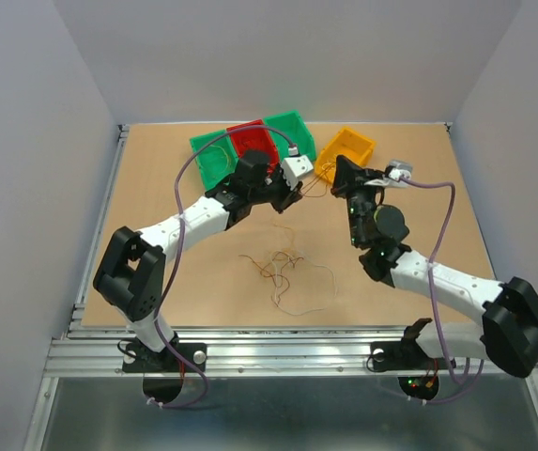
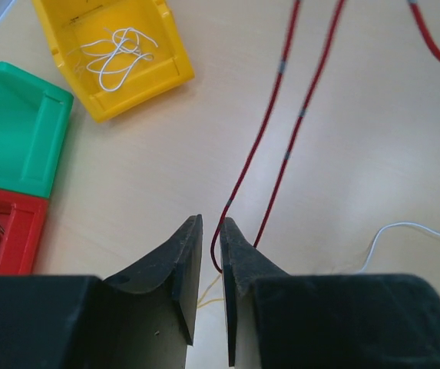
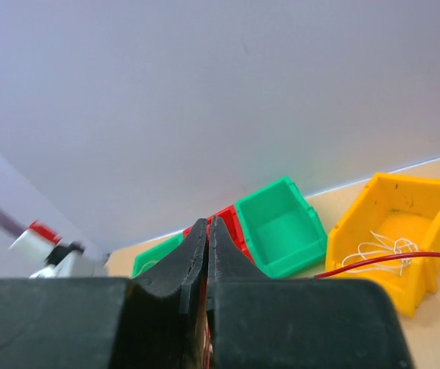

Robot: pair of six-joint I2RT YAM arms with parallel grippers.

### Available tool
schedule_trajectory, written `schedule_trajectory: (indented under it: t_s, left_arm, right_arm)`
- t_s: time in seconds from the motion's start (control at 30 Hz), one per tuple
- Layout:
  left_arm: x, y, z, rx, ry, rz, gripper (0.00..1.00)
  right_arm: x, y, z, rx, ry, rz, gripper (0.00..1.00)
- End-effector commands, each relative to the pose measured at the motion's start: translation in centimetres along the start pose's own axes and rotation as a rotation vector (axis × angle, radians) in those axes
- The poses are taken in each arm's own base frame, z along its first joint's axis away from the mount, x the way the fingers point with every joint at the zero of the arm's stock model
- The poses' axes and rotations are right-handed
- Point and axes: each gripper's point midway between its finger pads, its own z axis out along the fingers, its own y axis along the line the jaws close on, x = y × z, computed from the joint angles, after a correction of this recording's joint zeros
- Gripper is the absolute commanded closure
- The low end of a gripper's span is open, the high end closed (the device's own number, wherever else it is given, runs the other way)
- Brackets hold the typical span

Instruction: Untangle the cables

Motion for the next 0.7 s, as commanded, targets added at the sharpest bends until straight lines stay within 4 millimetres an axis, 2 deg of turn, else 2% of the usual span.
schedule_trajectory:
  t_s: [0.0, 0.03, 0.07, 0.1, 0.13, 0.17, 0.2, 0.33, 0.4, 0.5, 0.53, 0.57, 0.6, 0.67]
  left_arm:
    - [2.7, -1.0, -1.7, 0.014, 0.105, -0.004, 0.74]
    - [2.5, -1.3, -1.8, 0.022, 0.102, 0.004, 0.74]
    - [2.5, -1.7, -1.8, 0.031, 0.108, 0.004, 0.74]
    - [2.0, -2.3, -1.8, 0.042, 0.097, 0.016, 0.74]
    - [1.7, -2.5, -1.8, 0.046, 0.092, 0.02, 0.74]
    - [2.1, -3.2, -2.1, 0.065, 0.108, 0.011, 0.74]
    - [0.7, -4.1, -3.0, 0.092, 0.071, 0.016, 0.74]
    - [-1.1, -4.8, -4.6, 0.111, 0.016, 0.03, 0.74]
    - [-1.8, -5.3, -5.2, 0.129, -0.006, 0.032, 0.74]
    - [-2.8, -5.7, -6.2, 0.136, -0.038, 0.043, 0.74]
    - [-3.3, -5.8, -6.6, 0.131, -0.052, 0.05, 0.74]
    - [-3.2, -5.9, -6.8, 0.132, -0.055, 0.05, 0.74]
    - [-3.6, -5.9, -7.0, 0.128, -0.07, 0.055, 0.74]
    - [-3.9, -5.9, -7.2, 0.121, -0.082, 0.056, 0.74]
  right_arm:
    - [-9.4, 0.8, 3.8, 0.06, -0.318, 0.179, 0.99]
    - [-8.9, 0.7, 4.4, 0.065, -0.314, 0.169, 0.99]
    - [-7.4, 0.5, 5.4, 0.074, -0.296, 0.149, 0.99]
    - [-7.6, 0.5, 6.2, 0.072, -0.304, 0.146, 1.0]
    - [-6.3, 0.1, 6.6, 0.078, -0.281, 0.128, 0.99]
    - [-5.9, 0.0, 7.3, 0.088, -0.271, 0.122, 0.99]
    - [-3.2, -0.7, 8.8, 0.094, -0.209, 0.085, 0.99]
    - [-0.4, -1.6, 9.8, 0.088, -0.132, 0.066, 0.99]
    - [2.2, -2.3, 10.3, 0.095, -0.062, 0.04, 0.99]
    - [5.8, -1.8, 11.6, 0.067, 0.039, -0.011, 0.99]
    - [7.7, -1.9, 11.6, 0.058, 0.111, -0.043, 1.0]
    - [8.4, -1.3, 12.2, 0.039, 0.133, -0.048, 0.99]
    - [11.3, -1.6, 11.9, 0.016, 0.22, -0.089, 0.99]
    - [13.9, -1.8, 11.7, -0.013, 0.29, -0.123, 0.99]
